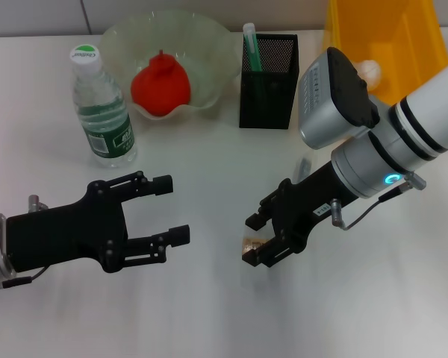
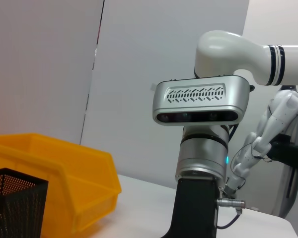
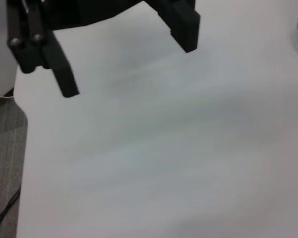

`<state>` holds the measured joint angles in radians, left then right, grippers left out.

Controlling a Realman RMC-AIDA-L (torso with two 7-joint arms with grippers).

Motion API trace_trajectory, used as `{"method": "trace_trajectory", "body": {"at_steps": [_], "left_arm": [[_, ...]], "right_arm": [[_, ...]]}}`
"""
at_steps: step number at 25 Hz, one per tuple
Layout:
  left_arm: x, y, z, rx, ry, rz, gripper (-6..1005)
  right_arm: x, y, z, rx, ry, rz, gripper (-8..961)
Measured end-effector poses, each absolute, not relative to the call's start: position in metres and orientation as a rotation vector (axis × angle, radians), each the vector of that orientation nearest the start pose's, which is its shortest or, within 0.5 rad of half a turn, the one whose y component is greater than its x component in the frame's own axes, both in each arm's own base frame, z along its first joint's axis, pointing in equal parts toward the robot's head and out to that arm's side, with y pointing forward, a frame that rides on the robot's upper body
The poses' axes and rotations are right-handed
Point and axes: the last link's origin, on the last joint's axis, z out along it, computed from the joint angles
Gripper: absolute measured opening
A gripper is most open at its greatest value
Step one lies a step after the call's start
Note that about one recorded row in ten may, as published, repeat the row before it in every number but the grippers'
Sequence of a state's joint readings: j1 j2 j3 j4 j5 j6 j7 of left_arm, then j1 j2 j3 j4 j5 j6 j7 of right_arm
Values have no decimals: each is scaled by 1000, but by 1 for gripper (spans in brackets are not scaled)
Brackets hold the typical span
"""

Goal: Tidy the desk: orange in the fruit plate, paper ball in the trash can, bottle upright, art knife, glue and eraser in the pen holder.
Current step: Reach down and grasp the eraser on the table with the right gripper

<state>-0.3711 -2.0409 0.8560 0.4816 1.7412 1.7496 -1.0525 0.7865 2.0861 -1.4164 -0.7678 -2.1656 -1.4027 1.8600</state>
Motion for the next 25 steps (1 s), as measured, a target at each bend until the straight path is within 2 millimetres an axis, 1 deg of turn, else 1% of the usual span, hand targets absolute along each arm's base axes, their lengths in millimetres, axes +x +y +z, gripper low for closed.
{"method": "trace_trajectory", "body": {"at_steps": [12, 15, 20, 25], "left_arm": [[-279, 259, -12, -2747, -430, -1026, 807], [-279, 259, -12, -2747, -435, -1028, 806], [-279, 260, -12, -2745, -438, -1027, 807], [-279, 260, -12, -2741, -439, -1029, 807]], "right_arm": [[178, 346, -90, -3170, 353, -279, 636], [179, 346, -93, -3163, 330, -298, 478], [179, 346, -94, -3160, 312, -311, 485], [179, 347, -95, -3152, 298, -317, 456]]}}
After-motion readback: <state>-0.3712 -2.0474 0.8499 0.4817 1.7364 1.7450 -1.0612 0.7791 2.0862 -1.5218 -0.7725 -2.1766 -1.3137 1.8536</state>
